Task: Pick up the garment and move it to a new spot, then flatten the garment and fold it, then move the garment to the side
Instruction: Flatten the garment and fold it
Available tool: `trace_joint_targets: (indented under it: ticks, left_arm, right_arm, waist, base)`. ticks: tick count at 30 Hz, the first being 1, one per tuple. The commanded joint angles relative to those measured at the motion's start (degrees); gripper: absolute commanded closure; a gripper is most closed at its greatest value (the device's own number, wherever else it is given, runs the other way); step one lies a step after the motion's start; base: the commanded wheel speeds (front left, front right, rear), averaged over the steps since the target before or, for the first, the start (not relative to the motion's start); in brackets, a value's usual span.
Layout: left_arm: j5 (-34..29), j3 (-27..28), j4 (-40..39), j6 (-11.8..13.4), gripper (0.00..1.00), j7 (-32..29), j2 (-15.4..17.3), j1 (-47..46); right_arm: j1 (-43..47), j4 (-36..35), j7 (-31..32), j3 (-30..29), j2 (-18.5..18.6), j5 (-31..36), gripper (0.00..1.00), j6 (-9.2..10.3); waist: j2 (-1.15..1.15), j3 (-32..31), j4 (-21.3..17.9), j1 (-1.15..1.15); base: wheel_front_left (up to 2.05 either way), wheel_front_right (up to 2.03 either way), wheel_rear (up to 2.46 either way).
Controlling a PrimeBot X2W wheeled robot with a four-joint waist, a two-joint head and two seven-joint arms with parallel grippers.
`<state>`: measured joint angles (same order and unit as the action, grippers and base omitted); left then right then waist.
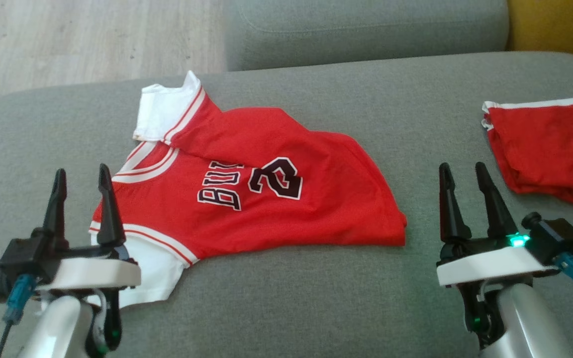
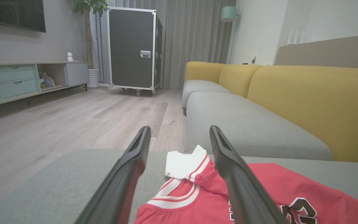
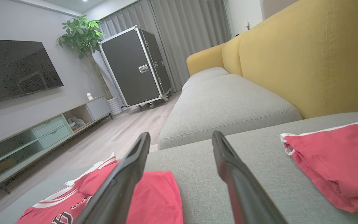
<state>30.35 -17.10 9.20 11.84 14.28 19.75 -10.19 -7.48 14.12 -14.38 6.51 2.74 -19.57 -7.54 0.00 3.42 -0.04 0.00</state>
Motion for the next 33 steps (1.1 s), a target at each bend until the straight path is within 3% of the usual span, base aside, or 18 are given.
trace_joint_targets:
  ticks: [1, 7, 13, 17, 24, 29, 33]
  left_arm:
    - [0.0, 3.2, -1.5, -0.4, 0.00, 0.6, 0.2, -1.4]
    - [-2.6, 4.8, -1.5, -2.1, 0.00, 0.7, -2.2, -0.4]
    - [-5.4, 5.5, -0.9, -4.9, 0.00, 0.7, -5.1, -1.2]
    - [-6.9, 5.2, 0.3, -6.7, 0.00, 0.7, -7.1, -2.8]
    - [-9.6, 4.0, 2.7, -10.0, 0.00, 0.7, -10.9, -5.7]
    - [-11.1, 3.9, 4.2, -11.7, 0.00, 0.7, -13.1, -7.3]
    - [-12.0, 4.4, 5.2, -12.8, 0.00, 0.7, -14.1, -7.6]
  right_arm:
    - [-0.8, -2.2, -0.6, 0.8, 0.1, 0.4, 0.00, 0.05]
    - [-0.8, -2.7, -0.6, 0.3, 0.1, 1.6, 0.00, 0.05]
    - [-6.0, 0.2, -0.6, 0.2, 0.1, 6.3, 0.00, 0.05]
    - [-14.5, 8.2, 3.2, -0.9, 0.1, 11.1, 0.00, 0.05]
    - [-29.3, 27.2, 18.0, -1.9, 1.9, 12.4, 0.00, 0.05]
    - [-34.7, 36.7, 23.6, 3.6, 5.5, 9.1, 0.00, 0.05]
    - [-36.5, 39.7, 26.0, 11.3, 7.2, 3.6, 0.00, 0.05]
  waist:
    - [0.00, 0.4, -0.4, 0.00]
    - [0.00, 1.5, 0.0, 0.00]
    - [0.00, 3.7, 3.1, 0.00]
    - [0.00, 5.8, 6.3, 0.00]
    - [0.00, 8.7, 12.5, 0.00]
    - [0.00, 9.8, 15.9, 0.00]
    - [0.00, 10.3, 17.3, 0.00]
  base:
    - [0.00, 0.00, 0.00]
    - [0.00, 0.00, 0.00]
    - [0.00, 0.00, 0.00]
    - [0.00, 0.00, 0.00]
    - [0.00, 0.00, 0.00]
    - [0.00, 0.00, 0.00]
    - [0.00, 0.00, 0.00]
